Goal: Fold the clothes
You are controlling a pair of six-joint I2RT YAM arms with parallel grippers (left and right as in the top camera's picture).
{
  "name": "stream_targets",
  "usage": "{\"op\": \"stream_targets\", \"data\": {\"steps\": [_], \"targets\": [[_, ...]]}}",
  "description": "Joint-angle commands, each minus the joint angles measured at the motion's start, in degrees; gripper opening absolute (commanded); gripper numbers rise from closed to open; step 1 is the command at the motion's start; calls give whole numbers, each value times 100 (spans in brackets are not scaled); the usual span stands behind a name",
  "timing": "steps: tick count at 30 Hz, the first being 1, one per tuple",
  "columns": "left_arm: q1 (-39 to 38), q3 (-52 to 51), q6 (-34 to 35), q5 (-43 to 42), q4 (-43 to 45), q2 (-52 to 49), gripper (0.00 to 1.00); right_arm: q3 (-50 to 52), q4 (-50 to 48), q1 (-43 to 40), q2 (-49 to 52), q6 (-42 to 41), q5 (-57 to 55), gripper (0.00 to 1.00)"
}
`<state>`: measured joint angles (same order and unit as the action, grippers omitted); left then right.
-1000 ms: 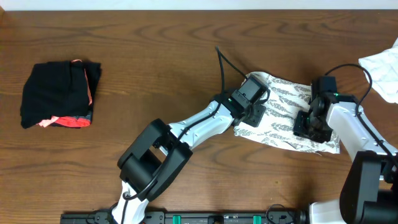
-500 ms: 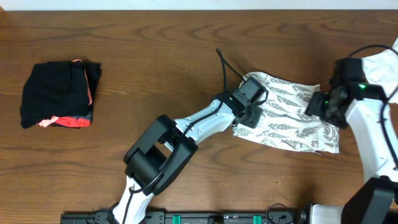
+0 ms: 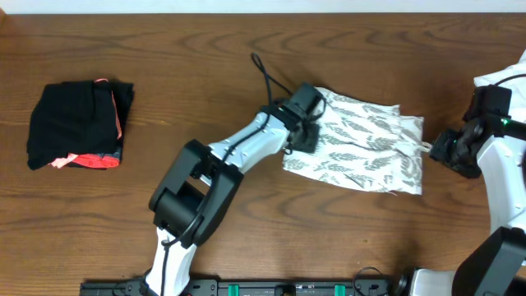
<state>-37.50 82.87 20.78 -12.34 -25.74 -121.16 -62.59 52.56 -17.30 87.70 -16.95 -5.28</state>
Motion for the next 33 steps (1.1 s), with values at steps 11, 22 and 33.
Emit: {"op": "stream_targets", "data": {"steps": [11,22,33], "targets": [[863,-216,979,444,-986,-282,42,474,-555,13,575,507,1034,45],[874,-216,-195,1683,-911,669,66,474,-564,11,575,505,1134,50],[155,-216,-2446,2166,-374,1862,68,474,-544,13,575,503,1134,49]]}}
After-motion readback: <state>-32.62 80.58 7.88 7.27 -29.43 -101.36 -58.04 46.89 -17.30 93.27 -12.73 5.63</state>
